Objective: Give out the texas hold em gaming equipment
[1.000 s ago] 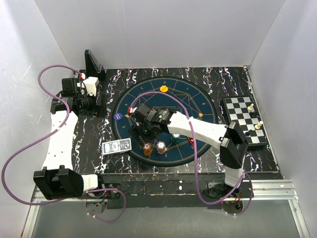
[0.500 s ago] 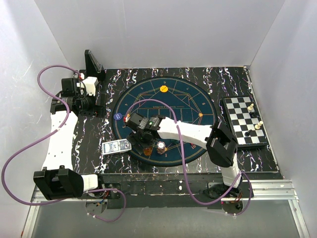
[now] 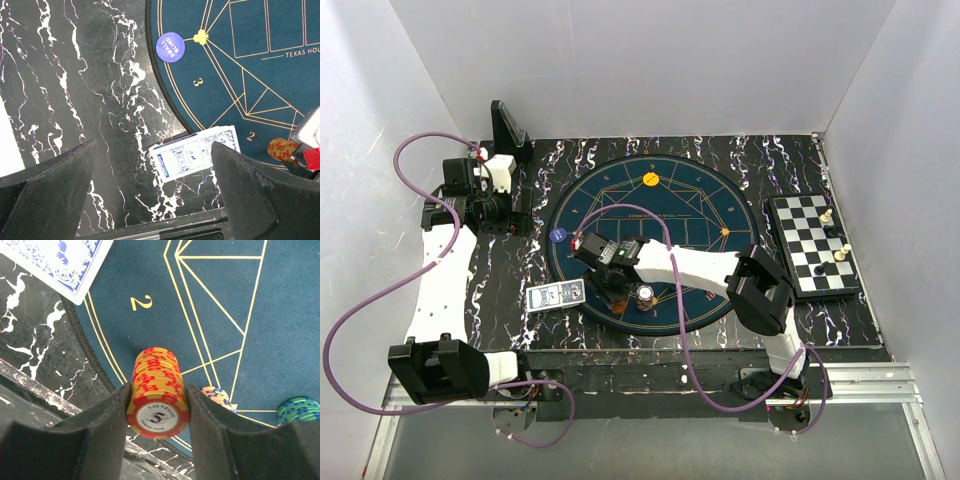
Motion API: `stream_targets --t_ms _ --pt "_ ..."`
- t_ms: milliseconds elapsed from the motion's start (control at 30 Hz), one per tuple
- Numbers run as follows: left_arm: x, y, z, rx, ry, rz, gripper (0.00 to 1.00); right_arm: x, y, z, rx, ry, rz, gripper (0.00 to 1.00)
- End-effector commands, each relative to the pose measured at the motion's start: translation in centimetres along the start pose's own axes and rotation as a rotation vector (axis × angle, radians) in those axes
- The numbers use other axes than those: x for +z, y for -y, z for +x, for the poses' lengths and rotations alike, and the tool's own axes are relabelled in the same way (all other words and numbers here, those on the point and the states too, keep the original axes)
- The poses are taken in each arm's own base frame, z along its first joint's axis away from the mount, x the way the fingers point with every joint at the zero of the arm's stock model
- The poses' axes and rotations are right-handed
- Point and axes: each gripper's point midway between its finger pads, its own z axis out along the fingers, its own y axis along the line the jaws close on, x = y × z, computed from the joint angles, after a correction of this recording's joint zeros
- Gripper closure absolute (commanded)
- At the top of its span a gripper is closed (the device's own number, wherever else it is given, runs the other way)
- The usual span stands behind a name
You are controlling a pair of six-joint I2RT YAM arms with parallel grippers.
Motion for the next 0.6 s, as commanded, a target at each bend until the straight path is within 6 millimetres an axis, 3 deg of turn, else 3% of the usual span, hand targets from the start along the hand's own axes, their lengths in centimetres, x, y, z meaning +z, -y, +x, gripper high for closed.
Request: stream_targets --t_ms 0,133,333,567 --pt "-1.0 -0.3 -0.7 0.002 0.051 -0.027 0.02 -0.4 0.1 -0.7 0.009 0.039 0.003 0.50" --pt "-0.9 -0.5 -0.6 0.000 0.054 -0.031 0.02 -1.8 0.3 -1.6 0.017 0.077 0.012 0.59" --pt "-0.6 -0.5 -0.3 -0.001 0.043 -0.026 0.02 -4.3 0.4 -3.5 0.009 0.135 0.017 0.62" --pt "-0.4 -0.6 0.1 0.000 0.037 -0.024 0.02 -5.8 -0.2 -5.0 -0.004 0.159 -0.002 0.69"
